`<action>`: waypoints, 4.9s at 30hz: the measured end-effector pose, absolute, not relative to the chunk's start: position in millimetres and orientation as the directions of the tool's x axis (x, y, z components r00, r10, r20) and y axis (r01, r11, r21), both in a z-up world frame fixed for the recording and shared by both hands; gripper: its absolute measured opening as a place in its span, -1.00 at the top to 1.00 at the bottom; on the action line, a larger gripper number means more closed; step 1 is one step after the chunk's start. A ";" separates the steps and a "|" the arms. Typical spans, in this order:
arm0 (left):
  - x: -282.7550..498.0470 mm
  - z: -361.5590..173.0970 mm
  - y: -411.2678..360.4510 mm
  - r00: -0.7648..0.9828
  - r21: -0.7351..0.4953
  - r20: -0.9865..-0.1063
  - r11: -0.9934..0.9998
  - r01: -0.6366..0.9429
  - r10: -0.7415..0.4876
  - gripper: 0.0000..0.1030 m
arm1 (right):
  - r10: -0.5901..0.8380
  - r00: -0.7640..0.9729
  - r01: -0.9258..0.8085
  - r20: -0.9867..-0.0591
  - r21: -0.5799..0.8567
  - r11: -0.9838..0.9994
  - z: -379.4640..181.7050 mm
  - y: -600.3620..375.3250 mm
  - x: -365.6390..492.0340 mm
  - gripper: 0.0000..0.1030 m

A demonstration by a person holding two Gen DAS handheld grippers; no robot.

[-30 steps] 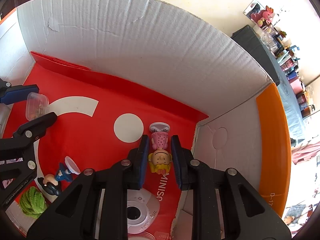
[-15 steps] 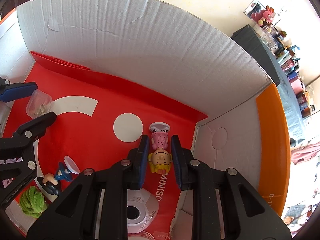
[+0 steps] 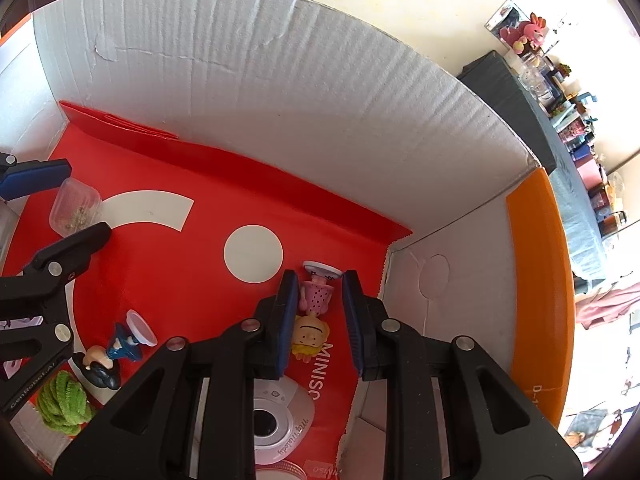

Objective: Organize objects
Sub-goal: 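Lower the clear box and pink doll onto the red sheet and open both tools, then withdraw both tools from the box toward the yellow tin and white plush, then grasp the yellow tin with the left tool while the right tool grasps the white star plush, then carry the yellow tin with the left tool into the box while the right tool carries the plush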

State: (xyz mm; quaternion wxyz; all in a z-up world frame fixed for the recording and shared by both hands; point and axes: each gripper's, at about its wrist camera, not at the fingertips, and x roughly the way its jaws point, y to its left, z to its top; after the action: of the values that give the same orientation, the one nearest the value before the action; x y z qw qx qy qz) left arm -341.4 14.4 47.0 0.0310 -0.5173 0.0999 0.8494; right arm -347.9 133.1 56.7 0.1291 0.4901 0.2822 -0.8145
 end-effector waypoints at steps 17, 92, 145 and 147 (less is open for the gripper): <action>-306.7 95.1 -5.0 -0.557 0.089 -0.831 -0.985 -0.148 0.009 0.00 | -0.049 -0.545 0.480 -0.837 -0.264 -0.837 106.3 153.7 -321.0 0.57; -93.8 36.5 2.0 -0.673 -0.142 -0.714 -0.982 -0.127 0.191 -0.80 | -0.308 -0.536 0.490 -0.786 0.007 -0.872 41.7 224.0 -124.1 -0.63; -113.6 50.6 47.4 -0.612 -0.124 -0.703 -0.910 -0.395 0.362 0.38 | -0.463 -0.514 0.656 -0.722 0.017 -0.755 70.7 240.6 -122.8 -0.07; -111.5 52.9 46.4 -0.617 -0.124 -0.698 -0.910 -0.395 0.363 0.38 | -0.463 -0.516 0.658 -0.720 0.013 -0.753 72.1 239.4 -121.0 -0.07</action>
State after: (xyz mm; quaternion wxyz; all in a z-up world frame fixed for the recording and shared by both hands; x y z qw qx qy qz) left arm -111.5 46.4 52.9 0.2108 -0.3834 0.0210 0.8990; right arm -121.0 239.4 72.1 0.3256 0.3685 0.1319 -0.8607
